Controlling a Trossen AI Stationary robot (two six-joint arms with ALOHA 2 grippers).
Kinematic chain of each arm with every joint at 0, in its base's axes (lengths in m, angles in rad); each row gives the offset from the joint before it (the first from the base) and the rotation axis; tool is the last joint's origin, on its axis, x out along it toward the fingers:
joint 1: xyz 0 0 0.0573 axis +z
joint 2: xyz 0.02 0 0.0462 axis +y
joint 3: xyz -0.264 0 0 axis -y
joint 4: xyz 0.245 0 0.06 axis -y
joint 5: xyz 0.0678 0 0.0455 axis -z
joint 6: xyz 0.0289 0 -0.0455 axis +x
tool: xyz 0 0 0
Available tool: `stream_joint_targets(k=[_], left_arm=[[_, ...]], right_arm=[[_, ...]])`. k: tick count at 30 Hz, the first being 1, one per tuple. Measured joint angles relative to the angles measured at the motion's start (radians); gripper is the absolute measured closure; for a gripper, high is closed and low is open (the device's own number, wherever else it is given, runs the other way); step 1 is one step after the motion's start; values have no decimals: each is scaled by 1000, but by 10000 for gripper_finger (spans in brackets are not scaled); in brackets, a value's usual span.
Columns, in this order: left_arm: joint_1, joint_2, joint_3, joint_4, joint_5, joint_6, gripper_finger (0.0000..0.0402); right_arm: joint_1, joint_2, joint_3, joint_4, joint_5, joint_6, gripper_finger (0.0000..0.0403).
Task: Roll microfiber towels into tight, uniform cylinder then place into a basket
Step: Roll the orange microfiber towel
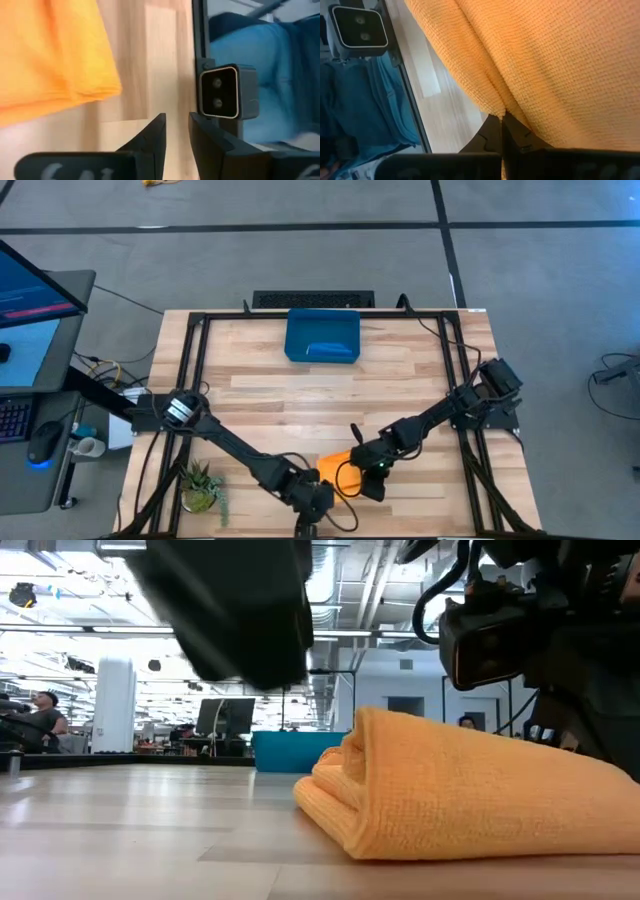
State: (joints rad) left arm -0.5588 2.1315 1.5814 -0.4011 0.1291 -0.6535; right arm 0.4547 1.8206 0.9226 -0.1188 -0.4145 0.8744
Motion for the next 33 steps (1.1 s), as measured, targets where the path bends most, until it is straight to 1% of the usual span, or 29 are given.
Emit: stream_joint_targets(k=[2, 8, 10, 11, 14, 20, 23, 33], left_arm=[[-14, -20, 0, -5, -69, 44, 334], [-38, -30, 2, 47, -320, 297, 347], [-31, -5, 3, 76, -357, 325, 353], [-25, 3, 0, 61, -366, 333, 356], [-6, 35, 0, 82, -370, 345, 365], [21, 30, 1, 50, -390, 344, 380], [33, 30, 1, 37, -373, 342, 385], [49, 79, 3, -26, -386, 273, 391]], right_arm=[[-2, 0, 0, 1, 0, 0, 394], [-7, 0, 0, 3, 0, 0, 389], [-9, 0, 0, 5, 0, 0, 389], [-9, 0, 0, 9, -1, 0, 391], [-12, 0, 2, 15, -3, 0, 395], [-12, 0, 2, 28, -7, 0, 389], [-12, 0, 2, 26, -7, 0, 393], [-11, 0, 2, 27, -7, -1, 387]])
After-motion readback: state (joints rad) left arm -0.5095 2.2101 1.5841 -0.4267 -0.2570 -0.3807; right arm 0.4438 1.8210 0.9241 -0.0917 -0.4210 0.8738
